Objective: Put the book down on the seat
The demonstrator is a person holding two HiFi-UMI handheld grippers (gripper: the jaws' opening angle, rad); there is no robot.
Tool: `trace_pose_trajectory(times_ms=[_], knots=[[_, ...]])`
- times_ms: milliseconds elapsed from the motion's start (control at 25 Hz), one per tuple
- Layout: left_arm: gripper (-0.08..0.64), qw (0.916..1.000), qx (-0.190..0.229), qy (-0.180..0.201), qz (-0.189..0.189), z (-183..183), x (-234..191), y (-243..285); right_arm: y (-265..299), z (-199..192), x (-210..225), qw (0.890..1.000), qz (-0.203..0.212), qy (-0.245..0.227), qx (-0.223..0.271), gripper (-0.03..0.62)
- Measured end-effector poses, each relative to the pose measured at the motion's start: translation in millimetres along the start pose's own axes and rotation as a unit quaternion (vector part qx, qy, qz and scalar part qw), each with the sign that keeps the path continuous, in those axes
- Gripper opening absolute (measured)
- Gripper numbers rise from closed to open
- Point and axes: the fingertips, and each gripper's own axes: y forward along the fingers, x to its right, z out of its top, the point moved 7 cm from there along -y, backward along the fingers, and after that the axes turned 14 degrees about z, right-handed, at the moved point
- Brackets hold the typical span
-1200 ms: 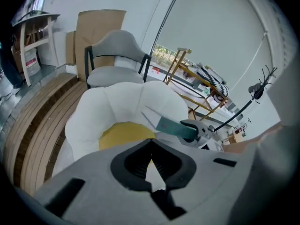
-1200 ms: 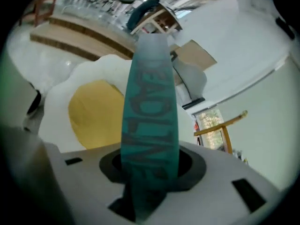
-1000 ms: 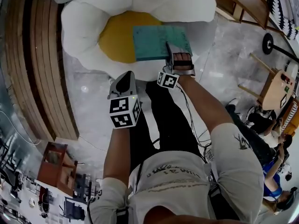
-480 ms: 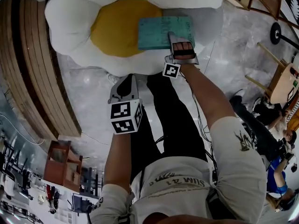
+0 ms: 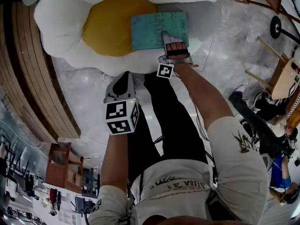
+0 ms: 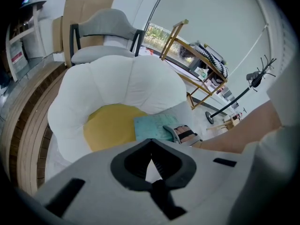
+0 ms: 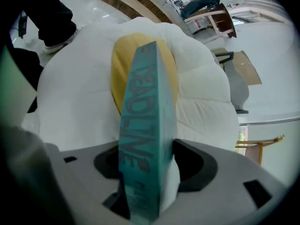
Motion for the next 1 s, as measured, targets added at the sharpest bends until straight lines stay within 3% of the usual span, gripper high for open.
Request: trace_pose_trajectory(times_ms=[120,360,520,600,720,880,920,960,1000], knots=[[0.018,1.0000,-0.001,0.003,-0.001,-1.2,4.6,0.3,1.5,1.2,-17.6,0.999,0.049,0.008,-0.003,0.295],[0.018,1.0000,-0.006,0.004,-0.004,-5.3,2.7,2.8,3.6,5.5,-25.7,0.996,0.081,0.042,0.010,0.319],[0.018,0.9999,-0.009,0.005,-0.004,-9.5,-0.5,2.4,2.2,14.8,-30.0,0.986,0.135,0.090,0.042,0.328],[0.018,0.9999,-0.007,0.008,-0.006,-8.6,2.0,-0.2,4.4,10.6,-34.6,0.984,0.154,0.088,0.026,0.330],[0.018,0.9998,-0.002,0.015,-0.010,-3.8,9.1,-5.1,2.6,1.7,-38.0,0.979,0.168,0.111,0.010,0.330],[0.018,0.9995,0.009,0.027,-0.013,5.0,13.5,-13.2,-19.2,-6.2,-26.6,0.971,0.161,0.175,0.026,0.322],[0.018,0.9994,0.013,0.029,-0.012,6.9,12.9,-16.1,-27.8,-8.6,-22.2,0.966,0.156,0.203,0.028,0.223],[0.018,0.9994,0.017,0.030,-0.011,9.0,12.1,-19.7,-37.1,-11.2,-18.2,0.958,0.155,0.239,0.031,0.028],[0.018,0.9993,0.020,0.030,-0.011,11.4,11.6,-24.0,-46.7,-14.1,-15.2,0.946,0.162,0.280,0.033,0.028]])
